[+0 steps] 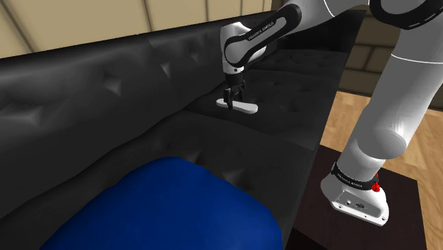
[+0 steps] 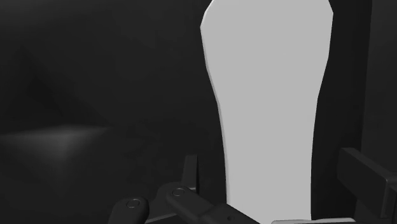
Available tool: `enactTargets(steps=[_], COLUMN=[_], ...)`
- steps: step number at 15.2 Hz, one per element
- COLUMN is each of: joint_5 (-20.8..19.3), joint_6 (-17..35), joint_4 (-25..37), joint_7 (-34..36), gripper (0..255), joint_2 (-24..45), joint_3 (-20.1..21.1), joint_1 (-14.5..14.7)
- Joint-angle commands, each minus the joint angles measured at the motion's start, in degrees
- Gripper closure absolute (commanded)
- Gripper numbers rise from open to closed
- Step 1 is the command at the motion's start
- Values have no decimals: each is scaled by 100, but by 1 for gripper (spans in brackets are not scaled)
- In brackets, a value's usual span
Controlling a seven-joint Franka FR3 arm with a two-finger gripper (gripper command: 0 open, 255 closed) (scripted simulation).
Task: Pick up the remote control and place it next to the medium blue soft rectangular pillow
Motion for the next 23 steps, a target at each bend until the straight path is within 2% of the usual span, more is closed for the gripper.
enactTargets(steps=[1, 5, 6, 15, 23], joint_5=[0, 0, 0, 0, 11], joint_6=[16, 16, 16, 16, -579], joint_4=[-15, -14, -14, -15, 338], joint_7=[2, 2, 2, 2, -15], gripper=[0, 0, 255, 255, 255], joint_2=[0, 0, 0, 0, -244], joint_3=[1, 1, 1, 1, 2], joint_1=[1, 1, 1, 1, 2])
